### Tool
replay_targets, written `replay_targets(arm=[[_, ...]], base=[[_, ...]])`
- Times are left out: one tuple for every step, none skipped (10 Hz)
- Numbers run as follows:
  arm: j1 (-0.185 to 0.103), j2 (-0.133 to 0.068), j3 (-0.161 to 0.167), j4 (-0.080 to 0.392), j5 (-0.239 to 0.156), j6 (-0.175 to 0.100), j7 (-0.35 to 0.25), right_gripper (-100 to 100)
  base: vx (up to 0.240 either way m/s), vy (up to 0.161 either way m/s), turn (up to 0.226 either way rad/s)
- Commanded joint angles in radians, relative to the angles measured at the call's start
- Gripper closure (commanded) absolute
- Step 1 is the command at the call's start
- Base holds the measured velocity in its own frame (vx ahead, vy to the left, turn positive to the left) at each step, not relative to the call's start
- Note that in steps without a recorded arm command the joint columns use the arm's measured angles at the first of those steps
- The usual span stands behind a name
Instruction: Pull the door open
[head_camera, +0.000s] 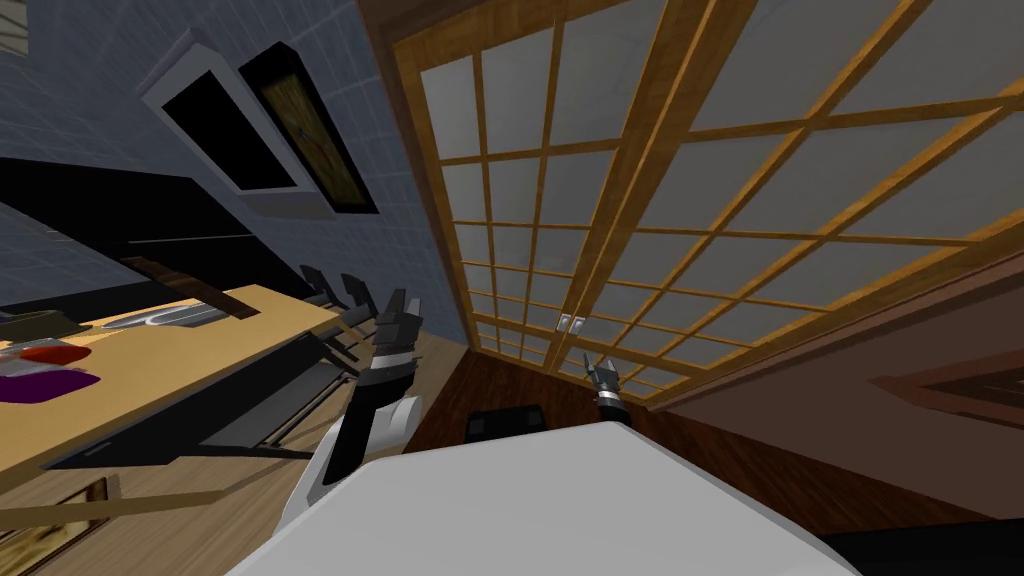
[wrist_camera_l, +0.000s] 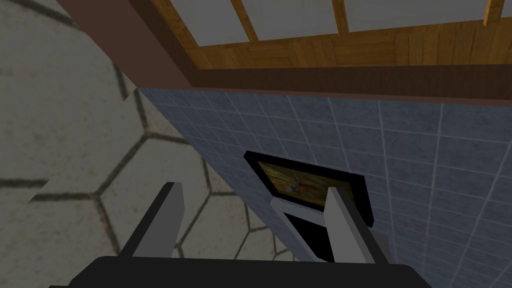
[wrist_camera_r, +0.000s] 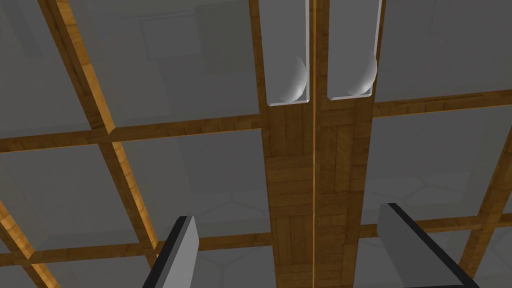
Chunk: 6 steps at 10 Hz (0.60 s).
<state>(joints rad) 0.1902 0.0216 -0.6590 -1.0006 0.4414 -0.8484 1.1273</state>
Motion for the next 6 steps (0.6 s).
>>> replay_targets(arm=[[-0.003,0.012,-0.012,0.021,0.01,-0.004,0.023,-100],[-0.009,0.018,-0.02,0.038,0.016,-0.008,0.038,-100],[-0.014,0.024,-0.026,0.051,0.02,-0.011,0.049,-100],[-0.011,0.021,-0.023,0.047,0.017,-0.013,0.043,-100],[0.008,-0.003,-0.034,0.055,0.015,-0.011,0.047,-100],[0.014,-0.011,-0.038,0.058,0.014,-0.01,0.048,-100]], base=[[0.183,-0.018,0.045],[0.175,-0.023,0.042],[0.193,-0.038,0.036],[0.089,-0.019,0.012],[-0.092,0.017,-0.102],[-0.151,0.031,-0.089]])
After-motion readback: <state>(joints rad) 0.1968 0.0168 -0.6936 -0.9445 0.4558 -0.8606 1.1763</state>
